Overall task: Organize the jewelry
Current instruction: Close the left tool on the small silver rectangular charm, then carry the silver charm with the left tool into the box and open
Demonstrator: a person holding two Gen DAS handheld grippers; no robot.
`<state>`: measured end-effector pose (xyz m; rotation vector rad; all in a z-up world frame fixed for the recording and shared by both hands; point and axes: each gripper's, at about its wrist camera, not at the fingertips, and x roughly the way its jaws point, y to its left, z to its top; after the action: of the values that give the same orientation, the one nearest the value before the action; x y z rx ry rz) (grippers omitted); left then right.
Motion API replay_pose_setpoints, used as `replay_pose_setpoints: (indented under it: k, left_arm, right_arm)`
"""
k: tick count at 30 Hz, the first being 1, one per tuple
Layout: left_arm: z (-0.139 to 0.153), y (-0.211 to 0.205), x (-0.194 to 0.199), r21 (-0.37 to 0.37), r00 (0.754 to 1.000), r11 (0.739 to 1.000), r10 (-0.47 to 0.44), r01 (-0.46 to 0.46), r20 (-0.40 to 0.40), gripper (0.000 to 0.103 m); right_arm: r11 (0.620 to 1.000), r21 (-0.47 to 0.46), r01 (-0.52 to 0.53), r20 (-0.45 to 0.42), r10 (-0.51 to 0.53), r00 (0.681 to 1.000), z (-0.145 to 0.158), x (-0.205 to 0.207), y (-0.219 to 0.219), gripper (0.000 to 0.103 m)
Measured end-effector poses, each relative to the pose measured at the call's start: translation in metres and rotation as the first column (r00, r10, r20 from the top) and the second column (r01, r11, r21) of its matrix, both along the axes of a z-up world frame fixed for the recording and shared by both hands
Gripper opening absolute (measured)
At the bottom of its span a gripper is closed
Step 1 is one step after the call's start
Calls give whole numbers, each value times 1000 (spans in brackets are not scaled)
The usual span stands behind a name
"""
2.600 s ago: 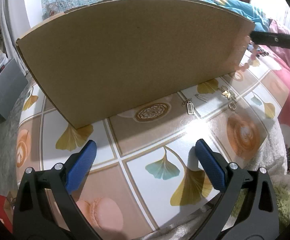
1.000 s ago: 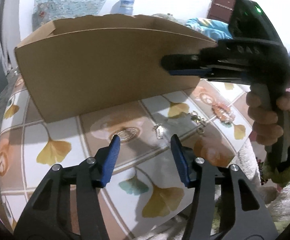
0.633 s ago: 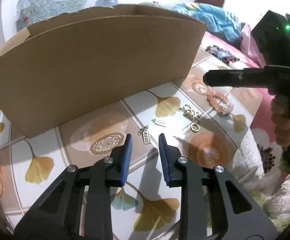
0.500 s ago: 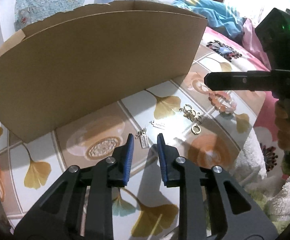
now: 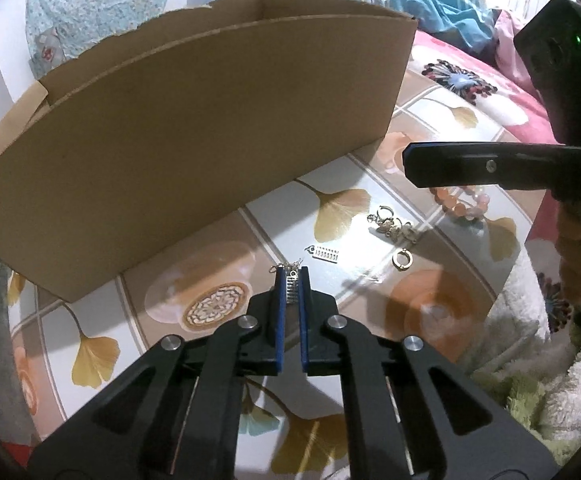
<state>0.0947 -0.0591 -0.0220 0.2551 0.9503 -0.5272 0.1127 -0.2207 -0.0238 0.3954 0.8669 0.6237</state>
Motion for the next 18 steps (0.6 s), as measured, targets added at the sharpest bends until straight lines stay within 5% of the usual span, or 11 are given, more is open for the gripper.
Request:
replay_pose_setpoints:
  k: [10,18]
  left_arm:
    - [28,26,-5,-68,997,996,53,-49,60,5]
    - [25,47,0,-131,994,988,92,-84,56,5]
  right_arm:
    - [971,-213,-105,78,124,989,15,-7,43,28]
    - [859,-488,-156,69,217,974,-3,-2,91,20]
